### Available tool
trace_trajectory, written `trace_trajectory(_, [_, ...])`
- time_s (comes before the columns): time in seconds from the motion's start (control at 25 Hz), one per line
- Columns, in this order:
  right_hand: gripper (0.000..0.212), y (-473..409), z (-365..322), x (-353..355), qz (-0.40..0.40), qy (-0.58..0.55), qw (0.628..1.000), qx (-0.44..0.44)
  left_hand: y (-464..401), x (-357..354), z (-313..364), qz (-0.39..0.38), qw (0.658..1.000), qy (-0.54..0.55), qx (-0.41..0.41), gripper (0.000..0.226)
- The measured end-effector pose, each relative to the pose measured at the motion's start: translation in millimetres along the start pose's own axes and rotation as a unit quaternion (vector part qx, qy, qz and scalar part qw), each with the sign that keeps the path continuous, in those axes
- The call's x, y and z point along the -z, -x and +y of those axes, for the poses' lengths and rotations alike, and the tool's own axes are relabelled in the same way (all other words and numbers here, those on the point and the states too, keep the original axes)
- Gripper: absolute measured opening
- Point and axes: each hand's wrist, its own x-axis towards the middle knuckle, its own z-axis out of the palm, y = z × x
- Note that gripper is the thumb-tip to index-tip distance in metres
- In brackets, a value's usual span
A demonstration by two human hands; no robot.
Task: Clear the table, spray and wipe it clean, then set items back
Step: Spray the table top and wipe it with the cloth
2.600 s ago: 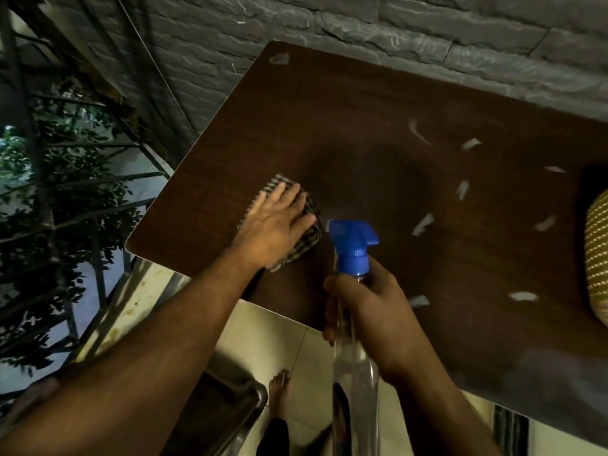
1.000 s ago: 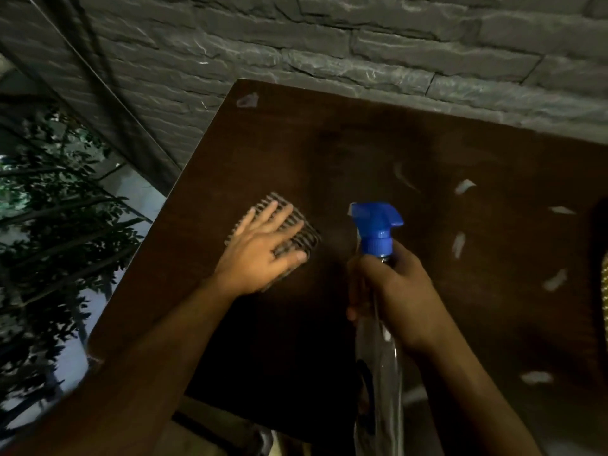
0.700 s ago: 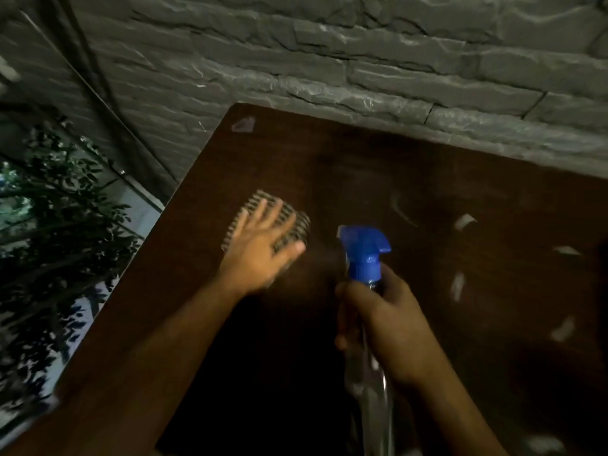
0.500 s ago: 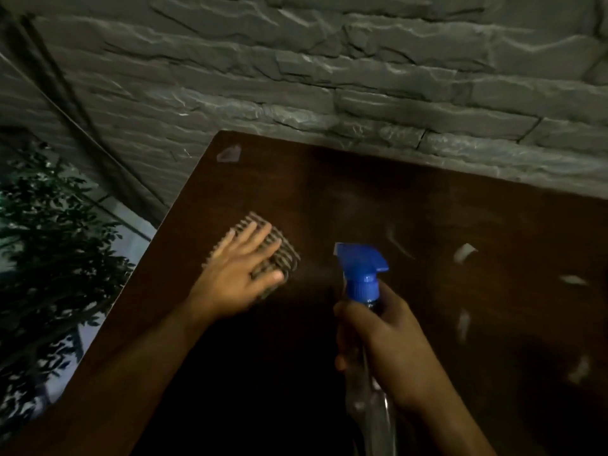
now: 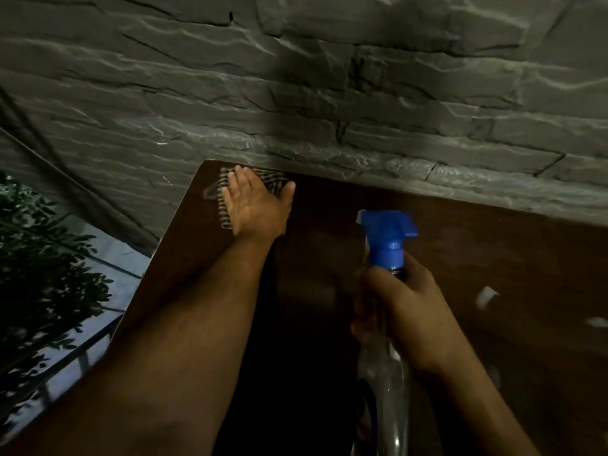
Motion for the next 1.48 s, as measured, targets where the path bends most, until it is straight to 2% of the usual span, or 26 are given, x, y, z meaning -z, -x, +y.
trace_trajectory(0.08, [0.02, -5, -5, 6, 0.027, 0.001, 1.0, 0.004, 5, -3, 24, -0.013, 1.0, -0.001, 0.006, 0.095])
trace_trajectory(0.32, [0.008, 6, -10, 20, 0.062, 0.017, 0.998, 0.009, 65, -27, 71, -0.039, 0.978, -0.021, -0.202, 0.086])
trace_trajectory(0.44, [0.008, 25, -11, 27, 0.056, -0.001, 0.998, 0.003, 94, -20, 62, -0.062, 0.955, -0.043, -0.287, 0.083])
trace_trajectory(0.52, [0.011, 40, -8, 35, 0.049, 0.0, 0.999, -0.006, 130, -17, 37, -0.079, 0.929, -0.064, -0.356, 0.084])
trace_trajectory(0.56, [0.013, 46, -4, 38, 0.047, -0.002, 0.999, -0.016, 145, -16, 16, -0.073, 0.926, -0.066, -0.365, 0.085])
trace_trajectory(0.6, [0.015, 52, -1, 42, 0.047, -0.008, 0.998, -0.027, 150, -13, -2, -0.057, 0.932, -0.055, -0.353, 0.085])
trace_trajectory(0.68, [0.017, 63, 9, 51, 0.052, -0.015, 0.997, -0.049, 134, -7, -20, -0.038, 0.961, -0.025, -0.274, 0.083])
trace_trajectory(0.76, [0.019, 72, 15, 62, 0.054, -0.017, 0.997, -0.057, 106, -3, -12, -0.037, 0.979, -0.034, -0.199, 0.075])
trace_trajectory(0.8, [0.02, 74, 15, 68, 0.057, -0.018, 0.997, -0.055, 97, -4, -3, -0.033, 0.98, -0.041, -0.189, 0.071])
trace_trajectory(0.92, [0.019, 72, 7, 80, 0.065, -0.017, 0.997, -0.027, 93, -8, 5, -0.039, 0.983, -0.01, -0.179, 0.064])
trace_trajectory(1.16, [0.015, 58, -15, 84, 0.067, 0.015, 0.997, 0.023, 95, -4, 9, -0.022, 0.985, 0.018, -0.17, 0.064])
trace_trajectory(1.24, [0.018, 56, -15, 88, 0.079, 0.014, 0.997, 0.021, 95, -5, 7, -0.024, 0.985, 0.012, -0.169, 0.071])
trace_trajectory(1.4, [0.021, 60, -12, 95, 0.092, 0.022, 0.995, 0.021, 98, -3, 5, -0.034, 0.985, -0.011, -0.169, 0.102])
trace_trajectory(1.48, [0.02, 64, -8, 98, 0.093, 0.019, 0.995, 0.005, 101, -1, 6, -0.039, 0.988, 0.003, -0.152, 0.101])
